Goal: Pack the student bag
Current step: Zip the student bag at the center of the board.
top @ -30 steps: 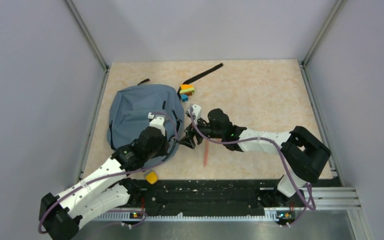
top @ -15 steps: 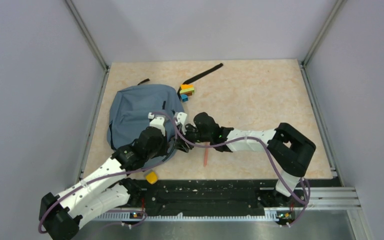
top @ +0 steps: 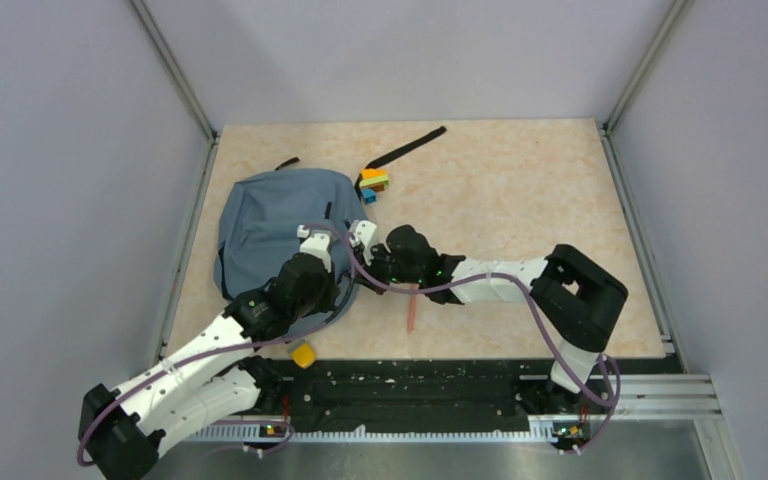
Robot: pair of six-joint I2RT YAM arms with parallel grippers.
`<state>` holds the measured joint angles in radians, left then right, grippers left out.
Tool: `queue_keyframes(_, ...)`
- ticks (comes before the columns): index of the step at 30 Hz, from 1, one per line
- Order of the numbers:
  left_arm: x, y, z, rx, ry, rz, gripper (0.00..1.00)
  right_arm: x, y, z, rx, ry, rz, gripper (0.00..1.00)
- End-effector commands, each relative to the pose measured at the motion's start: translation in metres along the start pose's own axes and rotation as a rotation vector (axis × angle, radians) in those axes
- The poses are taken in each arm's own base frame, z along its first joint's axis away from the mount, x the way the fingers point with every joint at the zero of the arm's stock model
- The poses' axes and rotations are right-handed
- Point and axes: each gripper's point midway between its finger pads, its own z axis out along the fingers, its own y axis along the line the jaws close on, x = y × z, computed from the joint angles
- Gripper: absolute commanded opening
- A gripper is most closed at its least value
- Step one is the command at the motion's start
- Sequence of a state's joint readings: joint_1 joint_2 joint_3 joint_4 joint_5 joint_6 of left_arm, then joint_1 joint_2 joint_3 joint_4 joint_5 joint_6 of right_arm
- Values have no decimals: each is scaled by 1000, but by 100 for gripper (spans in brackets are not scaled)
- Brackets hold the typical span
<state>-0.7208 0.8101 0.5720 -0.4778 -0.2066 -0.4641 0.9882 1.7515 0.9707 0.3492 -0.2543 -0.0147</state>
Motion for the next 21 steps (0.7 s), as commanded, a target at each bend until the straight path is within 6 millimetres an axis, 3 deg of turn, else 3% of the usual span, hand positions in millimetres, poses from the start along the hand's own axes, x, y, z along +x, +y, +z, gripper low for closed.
queue_keyframes(1, -7, -9, 0, 40, -19, 3, 0, -57, -11, -8, 90, -143, 2, 0)
queue_keyframes(5, -5, -14, 1, 67, -11, 12, 0, -76, -33, -23, 241, -195, 10, 0)
queue_keyframes(8, -5, -21, 0, 107, -7, 20, 0, -76, -69, -27, 452, -176, 25, 0)
queue_keyframes(13, -6, -21, 0, 107, -12, 23, 0, -70, -110, -37, 710, -149, 45, 0)
queue_keyframes(21, -7, -17, -3, 94, -26, 16, 0, -64, -145, -50, 874, -102, 44, 0)
